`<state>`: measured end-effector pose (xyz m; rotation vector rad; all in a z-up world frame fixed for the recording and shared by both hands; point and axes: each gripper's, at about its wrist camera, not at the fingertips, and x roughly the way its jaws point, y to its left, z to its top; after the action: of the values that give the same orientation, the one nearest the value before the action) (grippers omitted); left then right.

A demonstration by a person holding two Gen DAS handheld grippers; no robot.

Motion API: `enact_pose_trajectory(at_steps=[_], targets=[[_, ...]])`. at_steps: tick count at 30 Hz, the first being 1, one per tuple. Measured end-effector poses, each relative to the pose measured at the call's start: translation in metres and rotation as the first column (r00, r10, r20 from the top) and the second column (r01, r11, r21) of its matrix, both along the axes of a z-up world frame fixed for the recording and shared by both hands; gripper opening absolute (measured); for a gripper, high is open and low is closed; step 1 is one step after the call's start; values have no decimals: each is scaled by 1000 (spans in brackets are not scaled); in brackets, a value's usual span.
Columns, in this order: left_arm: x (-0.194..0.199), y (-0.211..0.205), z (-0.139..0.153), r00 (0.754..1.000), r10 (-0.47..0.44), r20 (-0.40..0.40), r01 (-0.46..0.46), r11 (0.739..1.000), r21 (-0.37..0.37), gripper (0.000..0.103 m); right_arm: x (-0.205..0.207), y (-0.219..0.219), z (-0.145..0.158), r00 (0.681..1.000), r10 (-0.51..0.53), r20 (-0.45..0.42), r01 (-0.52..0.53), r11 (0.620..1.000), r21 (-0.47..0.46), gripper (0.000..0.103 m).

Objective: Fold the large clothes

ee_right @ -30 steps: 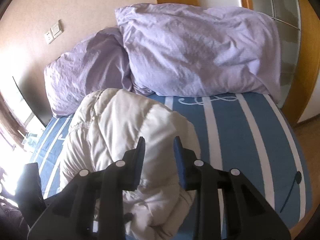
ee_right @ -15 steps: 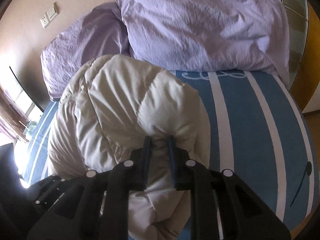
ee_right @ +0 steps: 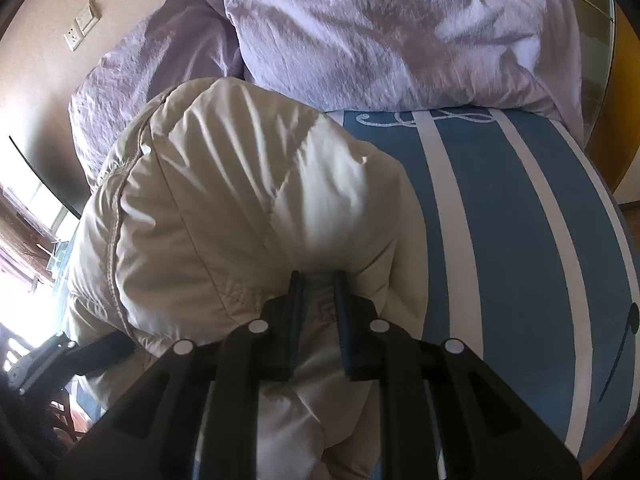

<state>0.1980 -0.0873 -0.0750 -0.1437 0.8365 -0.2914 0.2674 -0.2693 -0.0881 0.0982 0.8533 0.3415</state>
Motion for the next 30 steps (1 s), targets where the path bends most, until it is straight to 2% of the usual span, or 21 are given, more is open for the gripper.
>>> enact_pose_trajectory(at_steps=[14,24,30], targets=[[4,2,6,1000,1,23,-1,1000,-8,74,3,-5,-7,1000,-17,-16,18,1000,19,15],[16,15,32,997,33,75,-32,999,-20,74,1,-8,-12,999,-41,-14,41,998,40,15],[31,23,49,991,54,122,-56,998,10,74,-1,-9,-13,999,-49,-14,49,998,43,15]])
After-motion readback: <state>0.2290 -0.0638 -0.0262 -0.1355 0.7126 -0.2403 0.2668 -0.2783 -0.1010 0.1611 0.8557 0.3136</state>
